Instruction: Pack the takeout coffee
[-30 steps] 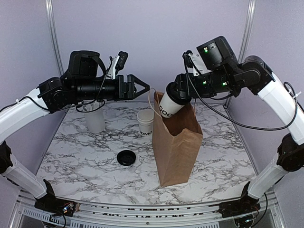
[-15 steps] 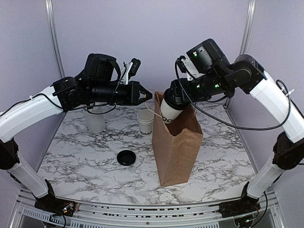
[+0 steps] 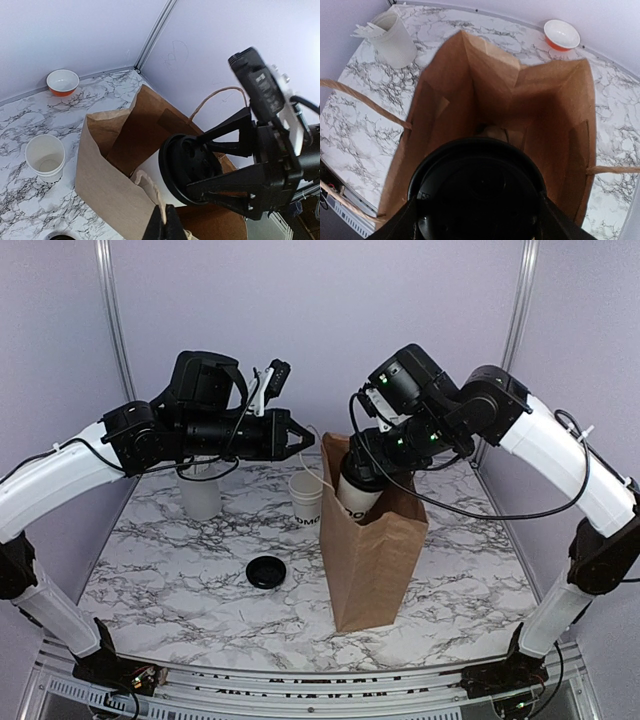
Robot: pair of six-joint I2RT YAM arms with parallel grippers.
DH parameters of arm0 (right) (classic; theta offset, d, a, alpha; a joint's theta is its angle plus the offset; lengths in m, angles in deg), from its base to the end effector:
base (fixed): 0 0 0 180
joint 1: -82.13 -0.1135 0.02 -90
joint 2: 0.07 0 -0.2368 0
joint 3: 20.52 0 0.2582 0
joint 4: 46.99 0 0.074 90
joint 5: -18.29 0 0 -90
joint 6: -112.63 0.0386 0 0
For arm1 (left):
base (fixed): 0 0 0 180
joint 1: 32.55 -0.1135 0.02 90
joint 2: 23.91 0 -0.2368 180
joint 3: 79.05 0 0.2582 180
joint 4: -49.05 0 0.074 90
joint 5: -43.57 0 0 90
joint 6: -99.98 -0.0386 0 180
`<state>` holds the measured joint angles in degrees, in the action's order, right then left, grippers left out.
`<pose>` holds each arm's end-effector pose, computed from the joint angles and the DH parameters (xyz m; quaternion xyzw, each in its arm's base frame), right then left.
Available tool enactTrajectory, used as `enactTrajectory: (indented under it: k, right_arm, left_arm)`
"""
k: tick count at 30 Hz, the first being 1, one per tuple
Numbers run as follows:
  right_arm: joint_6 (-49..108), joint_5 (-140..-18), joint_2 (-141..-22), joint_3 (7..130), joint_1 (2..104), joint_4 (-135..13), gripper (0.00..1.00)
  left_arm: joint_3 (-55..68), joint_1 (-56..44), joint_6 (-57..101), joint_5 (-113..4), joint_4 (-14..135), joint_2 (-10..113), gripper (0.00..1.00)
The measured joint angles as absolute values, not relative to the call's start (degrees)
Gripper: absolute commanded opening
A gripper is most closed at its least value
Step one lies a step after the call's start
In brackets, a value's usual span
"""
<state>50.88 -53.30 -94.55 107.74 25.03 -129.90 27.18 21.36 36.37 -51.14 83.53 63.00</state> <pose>0.1870 0.2667 0.4095 -0.1763 0.9098 0.1234 0.3550 0.2092 -0.2923 0.4060 0.2130 0.7648 -0.4164 0.4430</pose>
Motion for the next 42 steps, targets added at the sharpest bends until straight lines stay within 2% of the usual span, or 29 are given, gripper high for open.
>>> enactTrajectory:
  k: [7,26,42]
  right_arm:
    - [50.42,-55.77,-94.46,102.06,26.32,-129.84,0.56]
    - [48.04,-58.81,-97.72,101.51,27.04,-128.31,0.54]
    - [48.41,-60.84,-97.63,93.58,27.11,-125.8,0.53]
  left_arm:
    - [25.98,21.4,36.39,-50.15,83.74,61.08,0.0]
    - [24.17,21.43,36.37,-49.74,83.63,60.46,0.0]
    - [23.45,21.43,35.91,-48.49,83.55,59.92,0.0]
